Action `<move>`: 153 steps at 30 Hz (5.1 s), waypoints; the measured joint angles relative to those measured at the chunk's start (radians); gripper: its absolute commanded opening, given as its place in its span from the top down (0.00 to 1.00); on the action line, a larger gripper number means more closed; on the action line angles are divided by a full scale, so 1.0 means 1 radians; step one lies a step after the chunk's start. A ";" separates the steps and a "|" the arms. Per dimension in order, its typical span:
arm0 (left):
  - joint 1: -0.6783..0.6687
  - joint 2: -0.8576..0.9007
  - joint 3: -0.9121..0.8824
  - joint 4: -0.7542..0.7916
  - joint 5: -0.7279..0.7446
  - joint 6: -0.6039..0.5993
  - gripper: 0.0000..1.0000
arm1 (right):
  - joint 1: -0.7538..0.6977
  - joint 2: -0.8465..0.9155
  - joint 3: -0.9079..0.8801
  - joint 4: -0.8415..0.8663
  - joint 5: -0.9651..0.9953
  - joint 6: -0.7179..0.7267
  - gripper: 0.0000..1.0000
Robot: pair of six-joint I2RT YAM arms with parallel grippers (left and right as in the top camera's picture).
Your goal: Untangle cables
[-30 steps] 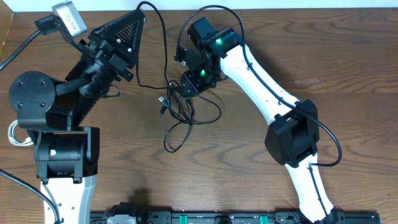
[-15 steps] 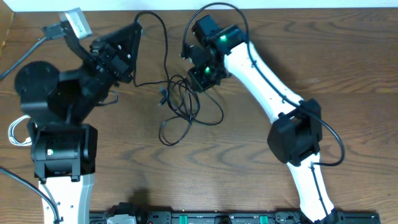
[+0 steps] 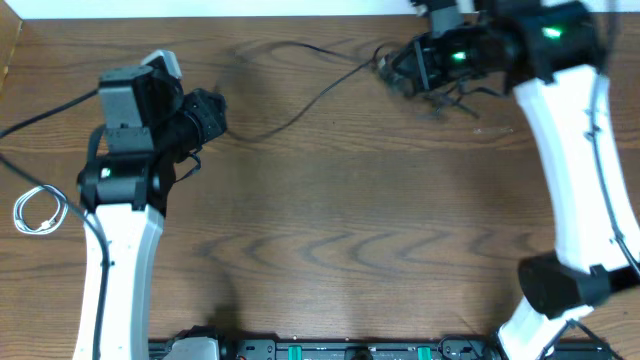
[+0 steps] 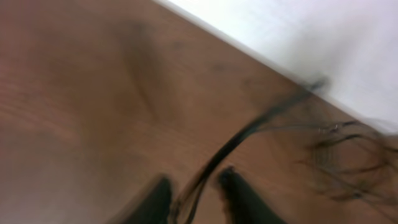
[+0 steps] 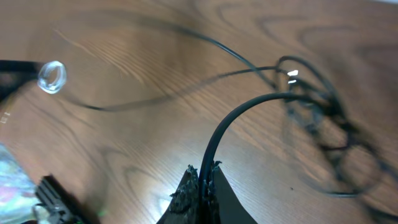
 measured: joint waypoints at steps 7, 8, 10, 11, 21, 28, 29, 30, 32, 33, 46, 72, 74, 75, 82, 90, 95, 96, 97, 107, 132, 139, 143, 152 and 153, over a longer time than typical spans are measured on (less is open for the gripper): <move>0.002 0.088 0.000 0.006 0.103 0.118 0.41 | -0.023 -0.076 0.003 -0.027 -0.046 0.000 0.99; 0.003 0.091 0.000 0.020 0.146 0.150 0.40 | -0.023 -0.077 0.003 -0.031 -0.050 0.000 0.99; 0.001 0.092 0.000 0.047 0.259 0.224 0.37 | -0.023 -0.076 0.003 -0.035 -0.052 0.000 0.99; -0.002 0.092 0.000 0.055 0.307 0.257 0.35 | -0.023 -0.076 0.003 -0.036 -0.052 0.000 0.99; -0.140 0.112 0.000 0.167 0.568 0.416 0.35 | -0.023 -0.076 0.003 -0.040 -0.056 0.000 0.99; -0.272 0.257 0.000 0.395 0.550 0.385 0.34 | -0.023 -0.076 0.003 -0.054 -0.057 0.000 0.99; -0.285 0.282 0.000 0.422 0.529 0.365 0.35 | -0.023 -0.076 0.003 -0.055 -0.057 0.000 0.99; -0.294 0.300 0.000 0.446 0.514 0.354 0.34 | -0.023 -0.076 0.003 -0.055 -0.057 0.000 0.99; -0.311 0.344 0.000 0.512 0.477 0.323 0.35 | -0.023 -0.076 0.003 -0.057 -0.060 -0.001 0.99; -0.316 0.362 0.000 0.539 0.461 0.308 0.35 | -0.023 -0.076 0.003 -0.058 -0.060 0.000 0.99; -0.331 0.467 0.000 0.663 0.305 0.211 0.35 | -0.023 -0.076 0.003 -0.069 -0.060 0.000 0.99; -0.312 0.471 0.000 0.675 0.524 0.203 0.41 | -0.023 -0.076 0.003 -0.080 -0.059 -0.001 0.99; -0.324 0.472 0.000 0.673 0.511 0.203 0.41 | -0.023 -0.076 0.003 -0.083 -0.059 -0.001 0.99; -0.331 0.475 0.000 0.673 0.501 0.203 0.41 | -0.023 -0.076 0.003 -0.087 -0.059 -0.001 0.99; -0.368 0.515 0.000 0.672 0.448 0.204 0.41 | -0.023 -0.076 0.003 -0.102 -0.059 -0.001 0.99; -0.391 0.525 0.000 0.673 0.395 0.205 0.63 | -0.023 -0.076 0.003 -0.106 -0.059 -0.001 0.99; -0.404 0.541 0.000 0.677 0.351 0.206 0.70 | -0.023 -0.076 0.003 -0.107 -0.058 -0.001 0.99; -0.404 0.543 0.000 0.680 0.343 0.207 0.71 | -0.023 -0.076 0.003 -0.107 -0.057 -0.001 0.99; -0.405 0.544 0.000 0.686 0.337 0.207 0.71 | -0.023 -0.076 0.003 -0.108 -0.057 -0.001 0.99; -0.450 0.548 0.000 0.800 0.309 0.207 0.70 | -0.023 -0.076 0.003 -0.111 -0.057 -0.001 0.99; -0.150 0.423 0.000 0.371 0.240 0.261 0.93 | -0.338 -0.076 0.003 -0.100 -0.024 0.000 0.99; -0.081 0.253 0.000 0.348 0.111 0.314 0.92 | -0.563 -0.076 0.003 -0.086 -0.040 0.012 0.99; -0.040 0.174 0.000 0.364 0.082 0.318 0.93 | -0.679 -0.076 0.003 -0.099 -0.037 0.030 0.99; -0.042 -0.072 0.000 0.566 0.110 0.286 0.92 | -0.711 -0.054 0.003 -0.182 0.002 0.049 0.99; -0.041 -0.108 0.001 0.615 0.113 0.275 0.92 | -0.711 -0.040 0.004 -0.203 0.016 0.050 0.99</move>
